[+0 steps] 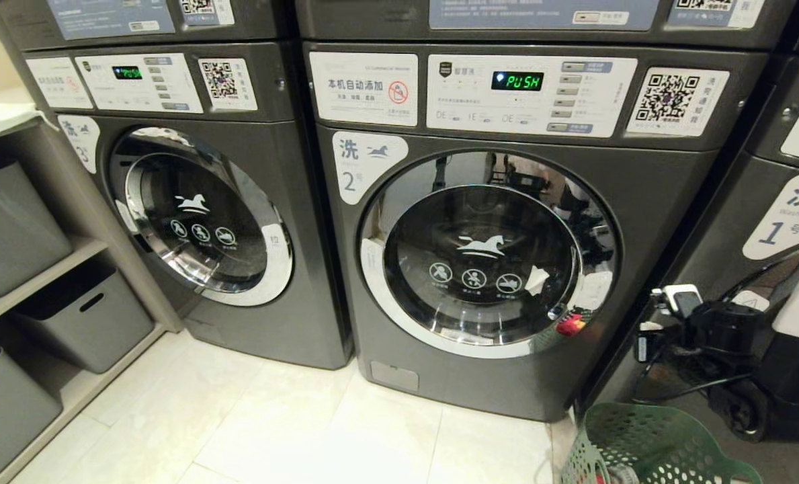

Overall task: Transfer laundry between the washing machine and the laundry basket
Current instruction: Press the washing machine door tightly with the right hand

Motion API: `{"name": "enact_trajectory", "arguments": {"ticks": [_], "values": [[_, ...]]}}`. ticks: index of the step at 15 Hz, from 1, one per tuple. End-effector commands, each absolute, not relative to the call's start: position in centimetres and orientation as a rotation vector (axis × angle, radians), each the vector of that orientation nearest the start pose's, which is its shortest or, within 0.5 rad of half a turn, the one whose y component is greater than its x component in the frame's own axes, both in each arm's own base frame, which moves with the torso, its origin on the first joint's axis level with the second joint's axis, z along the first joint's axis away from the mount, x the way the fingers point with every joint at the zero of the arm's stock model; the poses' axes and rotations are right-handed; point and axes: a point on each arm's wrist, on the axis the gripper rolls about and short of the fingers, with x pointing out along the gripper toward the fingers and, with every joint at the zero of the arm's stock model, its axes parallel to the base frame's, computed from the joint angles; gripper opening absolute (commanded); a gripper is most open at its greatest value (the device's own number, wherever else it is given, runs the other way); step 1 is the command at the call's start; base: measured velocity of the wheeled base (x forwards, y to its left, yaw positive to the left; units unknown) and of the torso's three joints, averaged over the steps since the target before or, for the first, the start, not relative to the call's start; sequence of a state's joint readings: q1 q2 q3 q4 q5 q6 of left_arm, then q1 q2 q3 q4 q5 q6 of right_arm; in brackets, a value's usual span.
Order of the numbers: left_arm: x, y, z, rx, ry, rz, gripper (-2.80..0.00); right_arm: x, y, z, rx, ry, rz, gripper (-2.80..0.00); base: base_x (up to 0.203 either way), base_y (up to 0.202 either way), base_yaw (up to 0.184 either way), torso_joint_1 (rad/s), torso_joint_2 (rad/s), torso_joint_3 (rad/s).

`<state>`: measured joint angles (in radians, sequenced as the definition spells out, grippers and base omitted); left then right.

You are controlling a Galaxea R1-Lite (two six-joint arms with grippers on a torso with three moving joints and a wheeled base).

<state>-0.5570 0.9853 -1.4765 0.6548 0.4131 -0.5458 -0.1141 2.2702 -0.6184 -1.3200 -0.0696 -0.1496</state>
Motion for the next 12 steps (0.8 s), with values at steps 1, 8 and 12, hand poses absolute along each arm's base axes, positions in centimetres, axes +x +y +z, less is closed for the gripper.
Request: {"name": "enact_trajectory", "arguments": {"ticks": [1,8,12], "values": [[3.8,-1.3,37.9,-0.473,0.175,-0.099,-2.80,33.7,-3.9,2.3,-0.141,0.346,-0.138,-2.80,0.000,0.000,0.000,0.000,0.00,0.000],[3.2,-0.9,37.7,-0.468,0.184,-0.094,-2.80,33.7,-2.7,2.6,-0.131,0.306,-0.009,-2.80,0.000,0.000,0.000,0.000,0.00,0.000],[3.5,-1.1,37.7,-0.466,0.190,-0.093,-2.80,35.1,-2.9,2.9,-0.139,0.265,-0.014,-2.80,0.000,0.000,0.000,0.000,0.00,0.000]]}}
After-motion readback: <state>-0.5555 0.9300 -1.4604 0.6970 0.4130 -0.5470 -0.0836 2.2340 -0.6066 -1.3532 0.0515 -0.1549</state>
